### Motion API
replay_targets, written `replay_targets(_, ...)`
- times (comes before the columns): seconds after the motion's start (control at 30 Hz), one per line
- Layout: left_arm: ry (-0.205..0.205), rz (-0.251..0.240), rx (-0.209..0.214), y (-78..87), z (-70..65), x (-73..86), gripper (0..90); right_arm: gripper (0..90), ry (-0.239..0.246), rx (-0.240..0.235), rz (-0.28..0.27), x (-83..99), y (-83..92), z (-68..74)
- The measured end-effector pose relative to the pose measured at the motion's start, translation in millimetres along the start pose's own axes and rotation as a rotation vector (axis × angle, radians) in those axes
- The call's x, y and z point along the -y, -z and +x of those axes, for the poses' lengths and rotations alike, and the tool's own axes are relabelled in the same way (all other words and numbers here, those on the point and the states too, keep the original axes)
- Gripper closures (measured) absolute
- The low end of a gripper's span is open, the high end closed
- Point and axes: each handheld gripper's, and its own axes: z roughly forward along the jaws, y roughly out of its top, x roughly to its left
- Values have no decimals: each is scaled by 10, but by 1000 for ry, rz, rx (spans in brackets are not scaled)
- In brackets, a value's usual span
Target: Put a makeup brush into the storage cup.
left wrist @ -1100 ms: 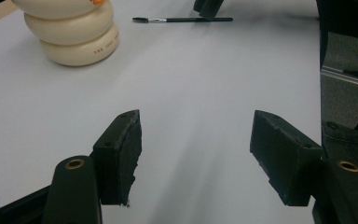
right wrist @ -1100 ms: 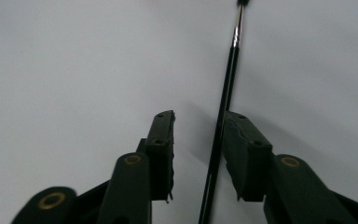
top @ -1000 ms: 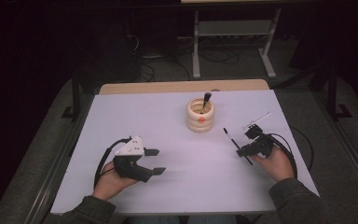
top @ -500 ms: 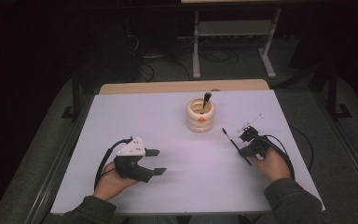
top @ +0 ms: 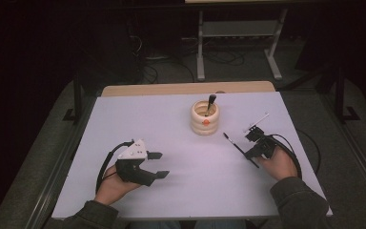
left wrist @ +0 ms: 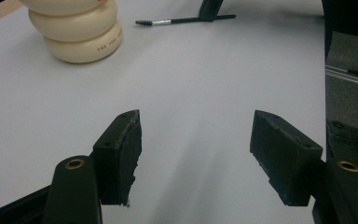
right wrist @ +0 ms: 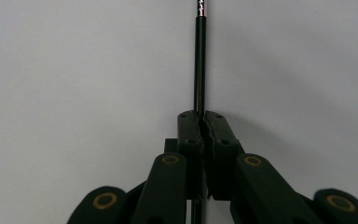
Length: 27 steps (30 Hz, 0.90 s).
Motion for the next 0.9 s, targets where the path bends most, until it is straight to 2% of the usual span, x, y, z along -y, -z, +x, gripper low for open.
replay_targets(0.23,5,1,-1,0,24,8,336,855,-8,-34,-40,67,74,-55)
replay_targets(0.53,14,-8,-2,9,28,3,338,855,37,-41,-107,193,281,-5)
replay_targets(0.63,28,0,8,4,27,-3,356,855,40,-44,-142,232,395,39)
replay_targets(0.77,34,-1,10,-8,29,-13,363,855,81,-52,-185,231,538,139)
replay_targets(0.9,34,-3,15,-9,12,-21,370,855,130,-68,-218,179,643,308)
